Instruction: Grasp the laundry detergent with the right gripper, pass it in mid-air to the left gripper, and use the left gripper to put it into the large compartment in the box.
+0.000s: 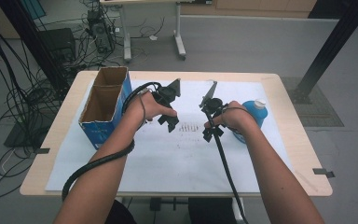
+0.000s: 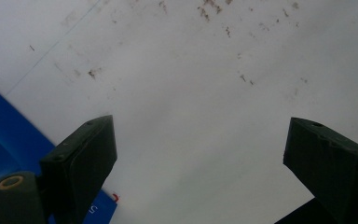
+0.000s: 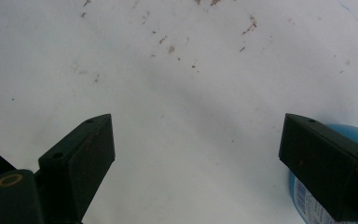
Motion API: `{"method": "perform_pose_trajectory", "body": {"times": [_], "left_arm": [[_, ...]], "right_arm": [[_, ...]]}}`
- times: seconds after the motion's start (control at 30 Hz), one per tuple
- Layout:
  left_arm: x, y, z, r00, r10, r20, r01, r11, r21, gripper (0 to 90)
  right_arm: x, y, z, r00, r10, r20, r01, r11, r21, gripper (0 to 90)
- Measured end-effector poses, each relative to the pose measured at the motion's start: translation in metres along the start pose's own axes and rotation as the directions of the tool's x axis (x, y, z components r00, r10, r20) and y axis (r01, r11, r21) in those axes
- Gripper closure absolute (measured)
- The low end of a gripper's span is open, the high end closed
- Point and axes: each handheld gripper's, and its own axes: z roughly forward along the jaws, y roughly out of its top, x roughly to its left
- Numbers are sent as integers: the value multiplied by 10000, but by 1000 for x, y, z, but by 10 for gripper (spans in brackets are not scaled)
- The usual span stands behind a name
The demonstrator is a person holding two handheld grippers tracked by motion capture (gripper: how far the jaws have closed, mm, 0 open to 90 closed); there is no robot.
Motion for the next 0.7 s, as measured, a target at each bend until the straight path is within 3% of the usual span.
{"method": "perform_pose_trajectory", "body": {"times": [0.43, 0.7], "left_arm": [[3, -8, -2, 9993, -304, 210, 308, 9994, -155, 99], [4, -23, -5, 9987, -476, 204, 483, 9981, -377, 100]], "right_arm": [[-2, -4, -3, 10000, -67, -38, 66, 9997, -221, 103], [-3, -19, -6, 10000, -60, -60, 57, 9990, -444, 102]]}}
